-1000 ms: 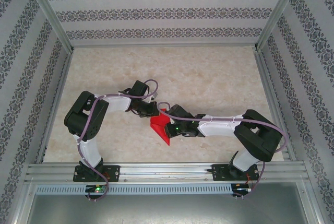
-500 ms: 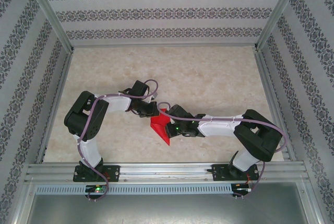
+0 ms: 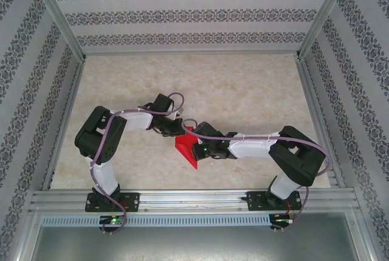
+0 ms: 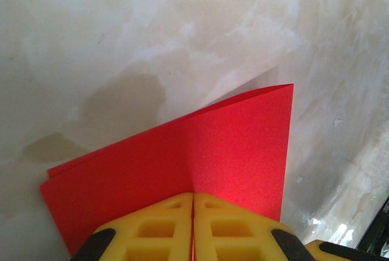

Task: Fold a paper plane with a square sheet of paper (fold left side to right side)
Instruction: Third fold the triangle at the center of the table.

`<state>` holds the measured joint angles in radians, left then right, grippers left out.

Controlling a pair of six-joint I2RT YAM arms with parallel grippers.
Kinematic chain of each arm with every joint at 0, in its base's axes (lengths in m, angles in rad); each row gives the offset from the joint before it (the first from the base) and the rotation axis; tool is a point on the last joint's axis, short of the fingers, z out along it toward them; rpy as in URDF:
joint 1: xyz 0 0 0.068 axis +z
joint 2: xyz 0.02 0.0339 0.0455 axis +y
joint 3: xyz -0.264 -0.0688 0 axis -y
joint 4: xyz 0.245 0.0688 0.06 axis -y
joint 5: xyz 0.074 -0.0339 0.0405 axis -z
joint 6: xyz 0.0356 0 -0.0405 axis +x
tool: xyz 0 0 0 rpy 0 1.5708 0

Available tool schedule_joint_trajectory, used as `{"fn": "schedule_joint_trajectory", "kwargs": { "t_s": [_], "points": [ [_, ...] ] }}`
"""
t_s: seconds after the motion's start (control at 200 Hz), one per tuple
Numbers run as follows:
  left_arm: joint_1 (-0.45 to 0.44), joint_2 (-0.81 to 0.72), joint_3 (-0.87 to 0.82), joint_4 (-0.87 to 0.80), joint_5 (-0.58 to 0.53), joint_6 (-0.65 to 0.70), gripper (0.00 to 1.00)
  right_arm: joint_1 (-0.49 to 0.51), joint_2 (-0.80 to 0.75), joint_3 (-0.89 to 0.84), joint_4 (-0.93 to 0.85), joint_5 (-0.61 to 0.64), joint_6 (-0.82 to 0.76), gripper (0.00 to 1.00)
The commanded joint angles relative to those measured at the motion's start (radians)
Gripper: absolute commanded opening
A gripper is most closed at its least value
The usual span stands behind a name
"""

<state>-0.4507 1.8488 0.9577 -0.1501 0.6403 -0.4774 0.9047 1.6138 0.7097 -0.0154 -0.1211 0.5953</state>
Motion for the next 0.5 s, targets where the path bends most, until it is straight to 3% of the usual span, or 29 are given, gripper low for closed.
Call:
{"fn": "schedule_joint_trajectory", "kwargs": {
  "t_s": [0.0, 0.38, 0.495],
  "points": [
    [-0.015, 0.038, -0.007, -0.063, -0.066, 0.021, 0.08, -0.012, 0.035, 0.014, -0.02, -0.001, -0.02, 0.0],
    [-0.013, 0.003, 0.029, -0.084, -0.074, 0.037, 0.15, -0.012, 0.052, -0.011, -0.045, -0.017, -0.004, 0.0],
    [-0.01, -0.022, 0.061, -0.112, -0.075, 0.048, 0.22, -0.012, 0.062, -0.016, -0.045, -0.019, 0.006, 0.0]
  ]
}}
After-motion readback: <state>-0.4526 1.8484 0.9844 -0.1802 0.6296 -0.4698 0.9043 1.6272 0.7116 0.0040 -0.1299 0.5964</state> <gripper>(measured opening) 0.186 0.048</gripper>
